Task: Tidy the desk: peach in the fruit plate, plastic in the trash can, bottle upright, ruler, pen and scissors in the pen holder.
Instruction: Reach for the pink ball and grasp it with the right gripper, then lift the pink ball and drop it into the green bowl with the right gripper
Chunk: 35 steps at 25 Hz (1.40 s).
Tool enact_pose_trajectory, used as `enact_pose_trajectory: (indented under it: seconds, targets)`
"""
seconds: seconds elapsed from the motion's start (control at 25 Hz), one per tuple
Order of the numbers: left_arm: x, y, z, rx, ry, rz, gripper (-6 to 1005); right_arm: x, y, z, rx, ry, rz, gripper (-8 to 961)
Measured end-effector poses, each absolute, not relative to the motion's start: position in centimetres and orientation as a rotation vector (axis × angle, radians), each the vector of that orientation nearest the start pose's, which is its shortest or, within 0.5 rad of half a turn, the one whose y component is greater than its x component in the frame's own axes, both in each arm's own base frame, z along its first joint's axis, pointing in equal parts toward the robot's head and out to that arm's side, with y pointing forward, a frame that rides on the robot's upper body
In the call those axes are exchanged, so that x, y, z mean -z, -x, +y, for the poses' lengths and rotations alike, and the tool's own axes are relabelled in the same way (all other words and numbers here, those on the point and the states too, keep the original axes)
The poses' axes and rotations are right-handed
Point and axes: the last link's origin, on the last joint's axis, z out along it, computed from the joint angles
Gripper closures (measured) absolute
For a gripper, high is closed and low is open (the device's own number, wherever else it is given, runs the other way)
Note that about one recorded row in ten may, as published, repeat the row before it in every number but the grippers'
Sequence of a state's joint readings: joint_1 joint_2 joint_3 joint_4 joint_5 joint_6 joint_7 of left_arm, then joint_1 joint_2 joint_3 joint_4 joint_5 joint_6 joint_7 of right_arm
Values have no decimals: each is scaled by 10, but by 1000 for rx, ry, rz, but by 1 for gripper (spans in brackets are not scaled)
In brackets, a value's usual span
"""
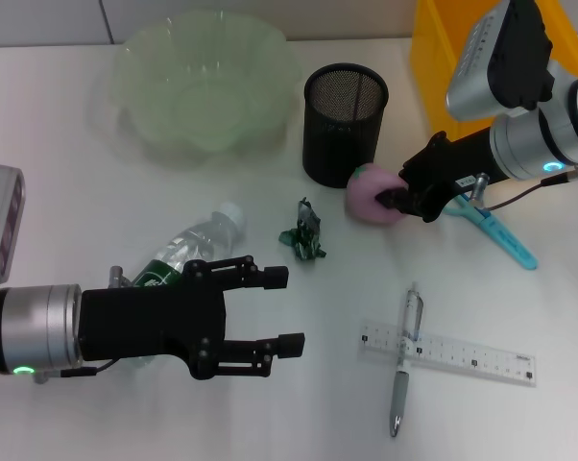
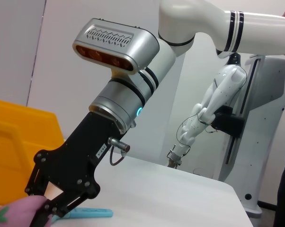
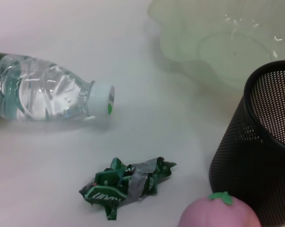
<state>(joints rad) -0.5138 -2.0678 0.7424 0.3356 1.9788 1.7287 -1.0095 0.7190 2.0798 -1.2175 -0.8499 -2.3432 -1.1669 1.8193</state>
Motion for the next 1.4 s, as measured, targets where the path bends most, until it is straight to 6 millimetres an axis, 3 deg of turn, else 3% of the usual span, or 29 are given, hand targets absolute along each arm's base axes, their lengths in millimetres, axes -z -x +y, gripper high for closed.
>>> enact_pose_trajectory:
  seconds: [0.72,1.4]
  targets:
    - [47,262,264,980,2929,-425,202,40,-209,396,193,2791,389,916]
    - [47,261,264,986,2931,-425,203,40,-209,396,193,2791,390,918]
